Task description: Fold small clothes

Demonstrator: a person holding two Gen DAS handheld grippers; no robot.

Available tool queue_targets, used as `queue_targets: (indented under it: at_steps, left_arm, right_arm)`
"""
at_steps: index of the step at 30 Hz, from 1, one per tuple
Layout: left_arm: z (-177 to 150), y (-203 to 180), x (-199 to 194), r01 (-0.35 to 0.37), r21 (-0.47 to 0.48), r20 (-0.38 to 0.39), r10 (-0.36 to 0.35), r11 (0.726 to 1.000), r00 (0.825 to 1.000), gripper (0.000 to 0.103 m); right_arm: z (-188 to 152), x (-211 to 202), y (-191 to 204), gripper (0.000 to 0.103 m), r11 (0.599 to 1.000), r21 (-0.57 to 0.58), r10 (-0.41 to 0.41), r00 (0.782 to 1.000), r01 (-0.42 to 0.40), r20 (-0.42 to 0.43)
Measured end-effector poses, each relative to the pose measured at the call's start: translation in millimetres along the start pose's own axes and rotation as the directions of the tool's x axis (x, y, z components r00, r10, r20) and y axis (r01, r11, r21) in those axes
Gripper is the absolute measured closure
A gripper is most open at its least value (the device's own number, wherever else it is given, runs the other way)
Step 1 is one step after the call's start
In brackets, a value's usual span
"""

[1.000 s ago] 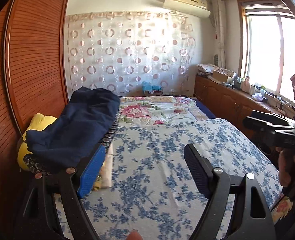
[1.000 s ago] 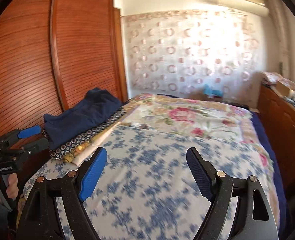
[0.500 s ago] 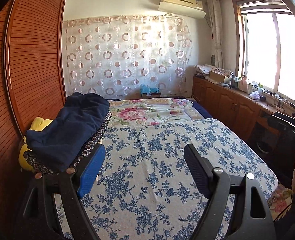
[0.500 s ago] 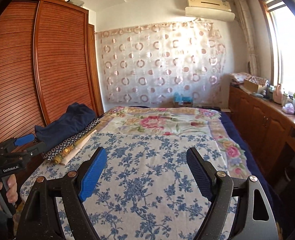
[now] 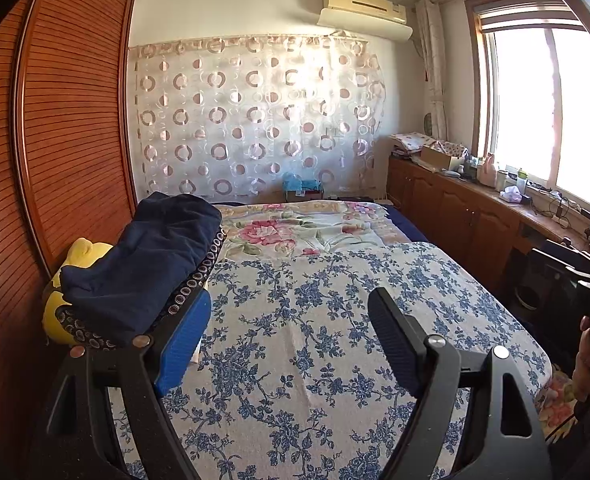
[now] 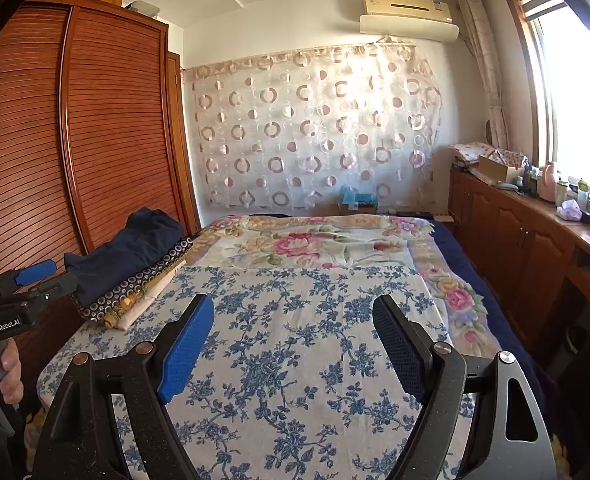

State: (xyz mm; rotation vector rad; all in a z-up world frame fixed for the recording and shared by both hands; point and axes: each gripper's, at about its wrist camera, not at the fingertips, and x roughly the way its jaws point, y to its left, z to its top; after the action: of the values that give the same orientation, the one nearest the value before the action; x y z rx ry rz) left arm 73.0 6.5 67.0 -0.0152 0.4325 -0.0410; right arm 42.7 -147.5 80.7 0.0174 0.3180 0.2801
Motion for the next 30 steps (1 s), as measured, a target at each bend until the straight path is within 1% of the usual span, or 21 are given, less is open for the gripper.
queue_targets:
  at_steps: [2, 30]
  left_arm:
    - [0.6, -0.1, -1.5, 0.003, 0.003, 0.004, -0.003, 1.000, 1.000, 0.022]
    - [2.3, -1.9, -7.9, 0.002, 0.006, 0.014, -0.003, 1.000, 1.000, 0.022]
  right_arm:
    - [-1.6, 3.0, -10.7, 0.020, 1.000, 0.002, 0.002, 1.000, -0.002, -0.001]
    - [-2.8, -0.5, -23.8, 0.020, 1.000, -0.014, 0.013, 1.000, -0.012, 0.004]
